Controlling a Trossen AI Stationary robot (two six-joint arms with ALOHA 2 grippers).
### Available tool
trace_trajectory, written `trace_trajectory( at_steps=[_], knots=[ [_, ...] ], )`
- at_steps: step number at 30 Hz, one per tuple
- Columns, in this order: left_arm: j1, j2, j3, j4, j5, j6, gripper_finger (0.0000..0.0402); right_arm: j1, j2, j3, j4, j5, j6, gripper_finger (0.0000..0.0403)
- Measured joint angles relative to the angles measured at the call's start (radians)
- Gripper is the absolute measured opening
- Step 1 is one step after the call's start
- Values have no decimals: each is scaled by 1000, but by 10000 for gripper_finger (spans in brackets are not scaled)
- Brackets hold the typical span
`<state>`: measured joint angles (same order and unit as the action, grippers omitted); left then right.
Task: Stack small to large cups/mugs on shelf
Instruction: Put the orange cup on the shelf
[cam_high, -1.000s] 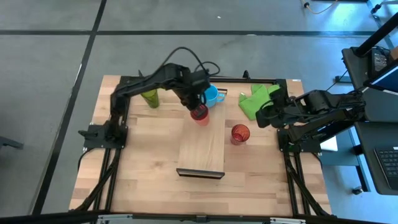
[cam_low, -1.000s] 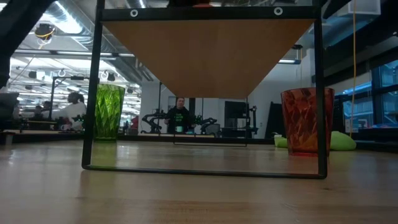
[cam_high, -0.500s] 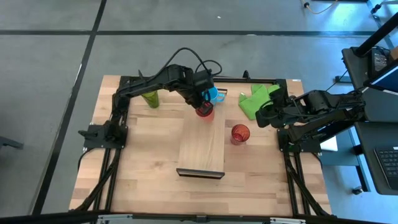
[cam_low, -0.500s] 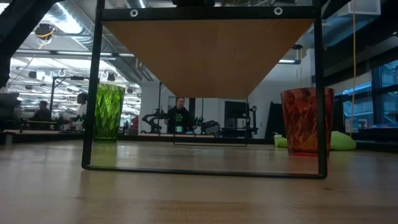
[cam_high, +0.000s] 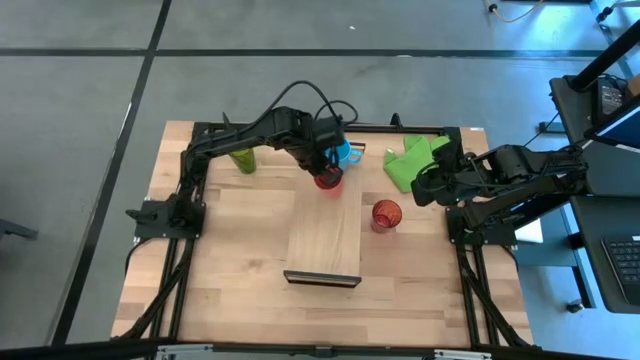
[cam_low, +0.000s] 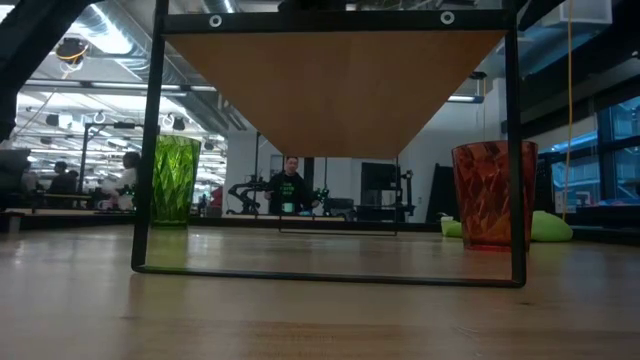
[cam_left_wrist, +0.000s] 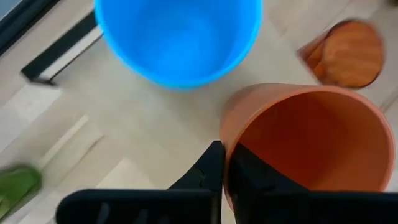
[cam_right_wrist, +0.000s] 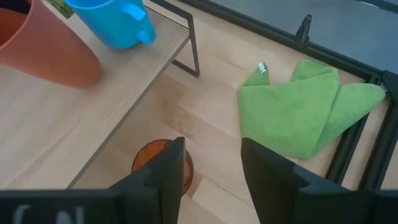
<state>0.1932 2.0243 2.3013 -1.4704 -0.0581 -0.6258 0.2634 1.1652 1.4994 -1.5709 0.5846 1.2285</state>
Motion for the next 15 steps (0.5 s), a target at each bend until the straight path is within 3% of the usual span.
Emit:
trace_trajectory(
  at_steps=[15],
  knots=[
    [5, -7, 0, 12, 0, 10, 58, 0, 0, 0, 0, 0, -7, 158]
  ],
)
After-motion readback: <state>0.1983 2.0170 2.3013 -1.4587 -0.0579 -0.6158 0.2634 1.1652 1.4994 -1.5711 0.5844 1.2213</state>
